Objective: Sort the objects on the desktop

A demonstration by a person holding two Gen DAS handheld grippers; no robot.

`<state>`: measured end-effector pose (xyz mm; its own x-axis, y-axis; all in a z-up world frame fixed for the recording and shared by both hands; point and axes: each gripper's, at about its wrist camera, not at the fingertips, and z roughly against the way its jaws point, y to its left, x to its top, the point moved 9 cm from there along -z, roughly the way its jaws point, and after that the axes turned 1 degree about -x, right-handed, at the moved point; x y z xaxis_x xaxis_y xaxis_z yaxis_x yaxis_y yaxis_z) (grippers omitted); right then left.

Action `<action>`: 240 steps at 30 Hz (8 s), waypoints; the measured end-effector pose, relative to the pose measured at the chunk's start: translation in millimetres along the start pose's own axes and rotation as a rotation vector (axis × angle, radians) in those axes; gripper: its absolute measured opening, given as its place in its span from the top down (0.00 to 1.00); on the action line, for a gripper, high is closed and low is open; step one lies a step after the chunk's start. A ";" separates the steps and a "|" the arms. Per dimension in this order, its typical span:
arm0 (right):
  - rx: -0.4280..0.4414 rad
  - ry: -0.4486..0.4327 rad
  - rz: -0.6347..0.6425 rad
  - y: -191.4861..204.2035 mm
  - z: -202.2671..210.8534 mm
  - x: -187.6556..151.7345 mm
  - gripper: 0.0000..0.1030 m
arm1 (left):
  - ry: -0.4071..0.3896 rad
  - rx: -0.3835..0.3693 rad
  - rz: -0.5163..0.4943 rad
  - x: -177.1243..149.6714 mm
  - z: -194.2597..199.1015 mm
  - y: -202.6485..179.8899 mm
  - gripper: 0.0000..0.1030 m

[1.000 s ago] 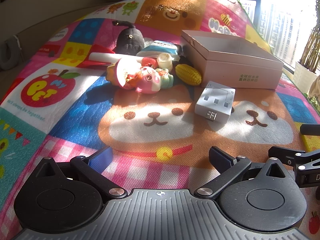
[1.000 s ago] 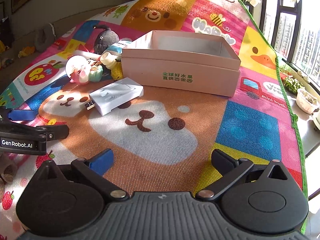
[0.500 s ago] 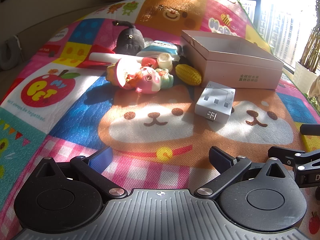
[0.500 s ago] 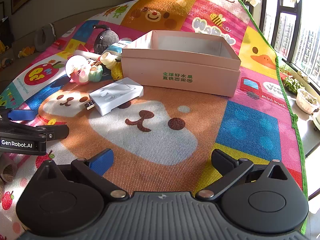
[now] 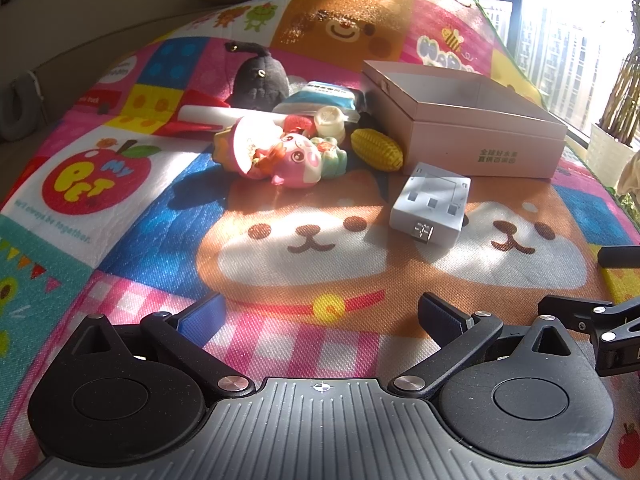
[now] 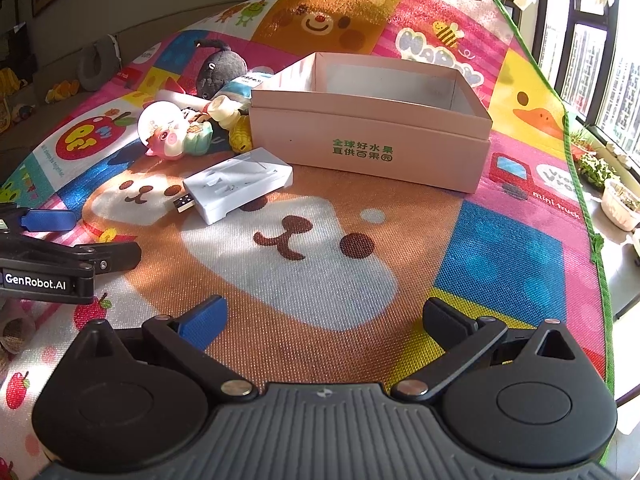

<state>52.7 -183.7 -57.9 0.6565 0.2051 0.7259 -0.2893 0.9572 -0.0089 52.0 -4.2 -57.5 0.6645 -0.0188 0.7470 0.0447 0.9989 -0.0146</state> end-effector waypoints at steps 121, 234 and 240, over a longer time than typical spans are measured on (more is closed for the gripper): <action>0.006 -0.037 0.012 -11.9 -6.2 13.6 0.11 | 0.018 -0.127 -0.221 38.1 -31.4 -35.2 0.42; 0.179 -0.207 -0.172 -11.2 4.4 34.7 0.31 | -0.125 0.027 -0.081 112.3 -81.7 56.2 0.28; 0.187 -0.215 -0.185 -12.4 4.8 35.0 0.28 | -0.079 0.017 -0.070 100.9 -83.4 57.7 0.46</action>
<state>75.9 -189.4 -29.1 0.5536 -0.0351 0.8320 -0.3152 0.9159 0.2484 183.8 48.0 -38.4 0.5992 -0.0861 0.7960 0.0757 0.9958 0.0507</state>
